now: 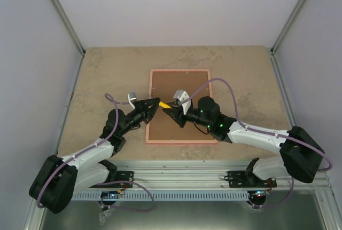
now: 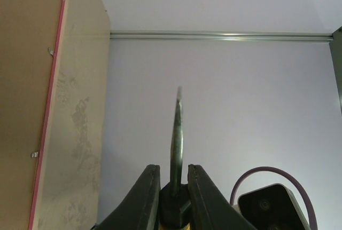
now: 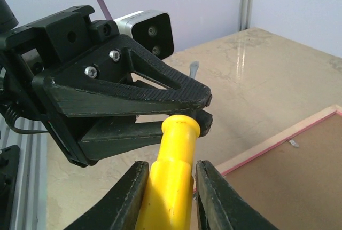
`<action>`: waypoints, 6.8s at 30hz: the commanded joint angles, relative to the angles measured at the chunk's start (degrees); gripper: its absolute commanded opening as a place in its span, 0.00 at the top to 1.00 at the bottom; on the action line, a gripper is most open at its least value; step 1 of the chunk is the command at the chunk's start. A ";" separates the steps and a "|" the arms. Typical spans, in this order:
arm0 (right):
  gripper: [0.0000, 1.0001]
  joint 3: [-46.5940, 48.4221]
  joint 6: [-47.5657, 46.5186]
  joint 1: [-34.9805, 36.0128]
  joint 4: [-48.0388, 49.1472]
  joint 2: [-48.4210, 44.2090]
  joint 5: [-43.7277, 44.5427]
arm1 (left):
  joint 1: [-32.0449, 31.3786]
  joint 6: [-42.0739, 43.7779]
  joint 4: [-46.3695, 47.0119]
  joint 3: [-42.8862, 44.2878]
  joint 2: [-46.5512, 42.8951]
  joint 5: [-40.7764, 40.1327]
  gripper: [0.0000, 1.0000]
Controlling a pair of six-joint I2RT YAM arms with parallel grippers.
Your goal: Take the photo out of the frame
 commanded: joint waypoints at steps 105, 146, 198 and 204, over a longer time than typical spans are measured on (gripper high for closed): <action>1.00 4.16 4.78 0.21 -6.78 20.79 5.50 | 11.02 57.25 -37.27 14.04 29.16 -6.14 0.82; 1.00 5.10 4.74 0.35 -14.72 14.45 8.81 | 10.94 58.13 -41.02 22.59 36.87 -8.42 0.63; 1.00 12.58 2.11 -5.70 -6.35 26.04 9.15 | 6.46 63.06 -46.24 25.04 39.35 -11.52 0.82; 1.00 15.96 2.67 -6.52 -5.39 30.89 7.51 | 6.45 63.31 -46.27 24.98 39.43 -11.44 0.82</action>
